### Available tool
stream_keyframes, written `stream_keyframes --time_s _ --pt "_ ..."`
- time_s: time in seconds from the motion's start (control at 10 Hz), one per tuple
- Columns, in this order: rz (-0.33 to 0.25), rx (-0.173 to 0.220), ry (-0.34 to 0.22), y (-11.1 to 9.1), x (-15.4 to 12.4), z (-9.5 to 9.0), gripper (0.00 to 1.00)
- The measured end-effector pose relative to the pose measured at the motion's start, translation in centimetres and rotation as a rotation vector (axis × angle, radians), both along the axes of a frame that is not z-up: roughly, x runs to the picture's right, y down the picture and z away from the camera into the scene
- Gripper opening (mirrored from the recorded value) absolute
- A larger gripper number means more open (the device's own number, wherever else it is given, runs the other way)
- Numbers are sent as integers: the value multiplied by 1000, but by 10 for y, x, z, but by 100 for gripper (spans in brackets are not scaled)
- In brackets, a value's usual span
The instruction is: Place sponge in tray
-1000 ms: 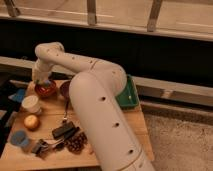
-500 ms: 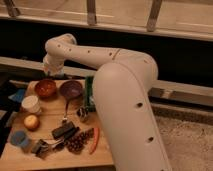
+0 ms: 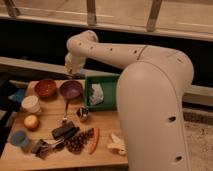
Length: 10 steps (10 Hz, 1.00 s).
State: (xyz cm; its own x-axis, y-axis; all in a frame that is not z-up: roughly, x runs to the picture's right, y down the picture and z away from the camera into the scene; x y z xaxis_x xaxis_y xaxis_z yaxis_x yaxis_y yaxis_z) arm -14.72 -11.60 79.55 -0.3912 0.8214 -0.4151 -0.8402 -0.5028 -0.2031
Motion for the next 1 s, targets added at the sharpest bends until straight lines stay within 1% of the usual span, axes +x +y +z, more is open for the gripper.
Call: stream_keyframes --time_s 0.1,0.2,0.3,0.5,0.6,0.7,0.8,0.9,1.0 --pt "45 -33 49 2 34 5 0" --pt "72 -52 66 2 54 8 0" --pt "82 -58 75 2 64 9 0" --pt "75 -60 67 3 58 9 0" --pt "76 -60 68 3 60 9 0" --pt "72 -65 69 3 61 10 0" --pt "66 -80 73 4 61 15 0" --pt "71 -93 83 6 73 19 0" --pt "78 -102 90 8 84 20 0"
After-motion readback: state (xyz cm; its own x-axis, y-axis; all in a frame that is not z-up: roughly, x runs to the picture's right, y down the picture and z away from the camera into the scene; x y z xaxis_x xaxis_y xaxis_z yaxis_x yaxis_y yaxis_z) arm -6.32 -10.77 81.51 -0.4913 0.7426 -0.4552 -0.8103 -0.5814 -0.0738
